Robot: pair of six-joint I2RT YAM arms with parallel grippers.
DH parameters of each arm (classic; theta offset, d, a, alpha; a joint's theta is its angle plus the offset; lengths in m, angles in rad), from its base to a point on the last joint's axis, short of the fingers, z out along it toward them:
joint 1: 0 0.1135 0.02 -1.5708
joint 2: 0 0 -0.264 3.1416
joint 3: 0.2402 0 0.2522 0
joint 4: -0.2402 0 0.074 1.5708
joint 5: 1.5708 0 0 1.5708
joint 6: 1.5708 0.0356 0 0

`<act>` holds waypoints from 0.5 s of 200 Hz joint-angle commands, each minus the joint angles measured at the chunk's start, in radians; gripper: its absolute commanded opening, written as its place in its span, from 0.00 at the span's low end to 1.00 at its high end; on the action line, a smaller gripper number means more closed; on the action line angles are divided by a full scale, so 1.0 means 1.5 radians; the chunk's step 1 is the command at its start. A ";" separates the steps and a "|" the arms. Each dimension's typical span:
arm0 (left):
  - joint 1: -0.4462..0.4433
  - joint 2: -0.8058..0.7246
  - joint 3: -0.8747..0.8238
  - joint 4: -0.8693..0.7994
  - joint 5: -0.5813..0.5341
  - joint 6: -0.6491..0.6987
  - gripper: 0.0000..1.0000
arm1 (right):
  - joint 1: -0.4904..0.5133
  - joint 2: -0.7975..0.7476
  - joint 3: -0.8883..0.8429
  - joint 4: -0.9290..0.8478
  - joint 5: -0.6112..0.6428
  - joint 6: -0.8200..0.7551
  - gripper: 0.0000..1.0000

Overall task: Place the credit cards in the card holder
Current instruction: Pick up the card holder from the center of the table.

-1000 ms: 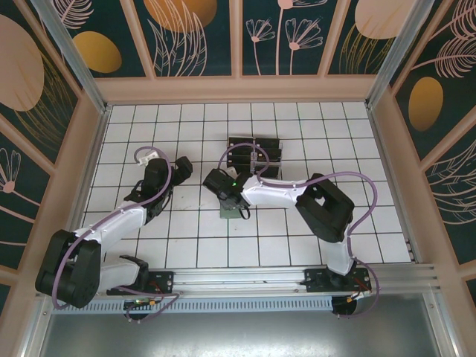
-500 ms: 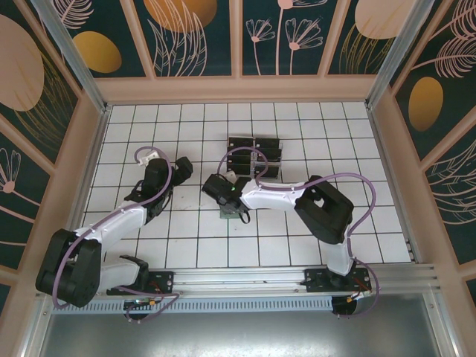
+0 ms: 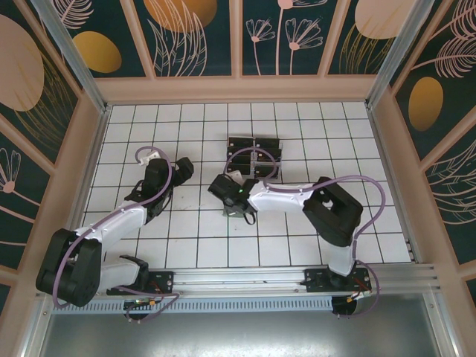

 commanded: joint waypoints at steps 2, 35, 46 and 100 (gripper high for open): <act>-0.002 0.003 0.003 0.015 0.041 0.013 0.99 | -0.022 -0.054 -0.038 0.025 -0.009 0.004 0.00; -0.001 0.017 -0.008 0.056 0.140 0.000 0.98 | -0.033 -0.127 -0.080 0.099 -0.063 0.003 0.00; -0.002 0.023 -0.014 0.079 0.177 -0.014 0.99 | -0.036 -0.146 -0.088 0.120 -0.080 0.007 0.00; -0.025 0.030 -0.046 0.199 0.273 -0.085 0.99 | -0.040 -0.187 -0.091 0.172 -0.117 0.021 0.00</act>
